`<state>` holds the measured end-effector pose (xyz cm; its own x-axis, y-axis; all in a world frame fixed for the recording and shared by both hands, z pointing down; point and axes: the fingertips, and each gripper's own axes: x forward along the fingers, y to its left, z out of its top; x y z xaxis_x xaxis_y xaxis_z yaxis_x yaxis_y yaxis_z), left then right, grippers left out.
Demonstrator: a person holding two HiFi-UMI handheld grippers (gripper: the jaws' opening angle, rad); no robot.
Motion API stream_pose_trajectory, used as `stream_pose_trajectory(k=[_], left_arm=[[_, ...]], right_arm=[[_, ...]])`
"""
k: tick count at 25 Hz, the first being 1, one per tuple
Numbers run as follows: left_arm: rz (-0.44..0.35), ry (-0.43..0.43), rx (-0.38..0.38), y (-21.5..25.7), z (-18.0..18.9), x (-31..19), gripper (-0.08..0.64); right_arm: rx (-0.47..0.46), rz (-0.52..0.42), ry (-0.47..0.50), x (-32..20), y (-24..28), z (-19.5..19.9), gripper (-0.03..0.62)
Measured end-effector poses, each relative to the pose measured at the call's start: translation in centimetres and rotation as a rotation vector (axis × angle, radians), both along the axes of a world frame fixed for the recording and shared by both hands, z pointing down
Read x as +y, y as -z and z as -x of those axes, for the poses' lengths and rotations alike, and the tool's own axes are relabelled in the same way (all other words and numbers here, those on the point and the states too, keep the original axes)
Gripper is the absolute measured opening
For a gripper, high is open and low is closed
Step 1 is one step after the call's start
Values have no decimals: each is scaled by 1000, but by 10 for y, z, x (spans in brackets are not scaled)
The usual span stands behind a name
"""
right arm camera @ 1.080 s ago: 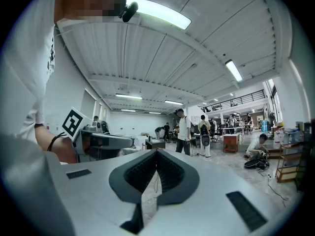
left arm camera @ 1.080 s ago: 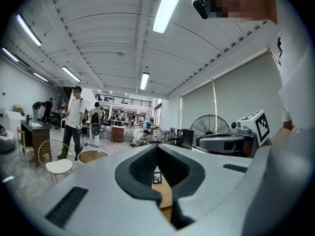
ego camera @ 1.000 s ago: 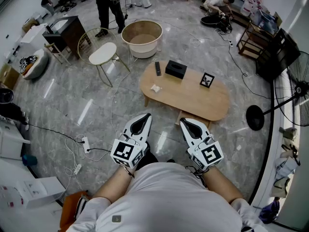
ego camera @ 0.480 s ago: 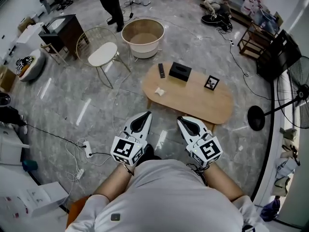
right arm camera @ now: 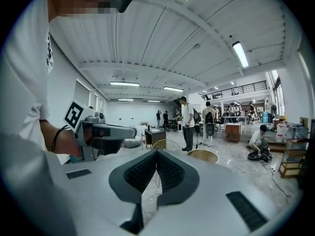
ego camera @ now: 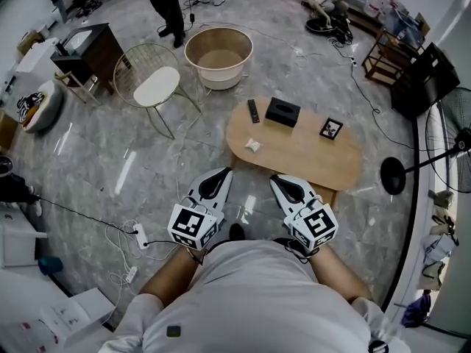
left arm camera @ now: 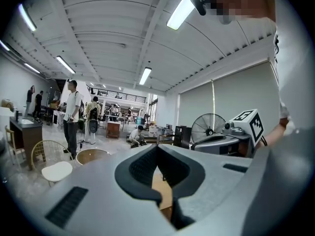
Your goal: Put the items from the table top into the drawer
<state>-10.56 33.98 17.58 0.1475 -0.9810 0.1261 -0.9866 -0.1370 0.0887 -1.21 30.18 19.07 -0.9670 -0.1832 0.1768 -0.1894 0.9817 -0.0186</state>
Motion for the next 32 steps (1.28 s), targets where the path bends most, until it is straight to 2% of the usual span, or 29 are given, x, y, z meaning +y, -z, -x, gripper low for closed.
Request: stream_pose_trajectory(k=[9,19,25,32], left_arm=[[25,-10,38,-15,33,-11,9],[52,22,38,-25,51,-34,9],[80,44,45,-38,55,-72,9],[112,59,55,-55,53,-141,9]], right_arm=[[42,18,-4,-16,-16,33,23],[54,25,30,-55,-28,56,23],[81,6,68,-93,-38,62,23],[92,39,94,-160,-57,65,23]])
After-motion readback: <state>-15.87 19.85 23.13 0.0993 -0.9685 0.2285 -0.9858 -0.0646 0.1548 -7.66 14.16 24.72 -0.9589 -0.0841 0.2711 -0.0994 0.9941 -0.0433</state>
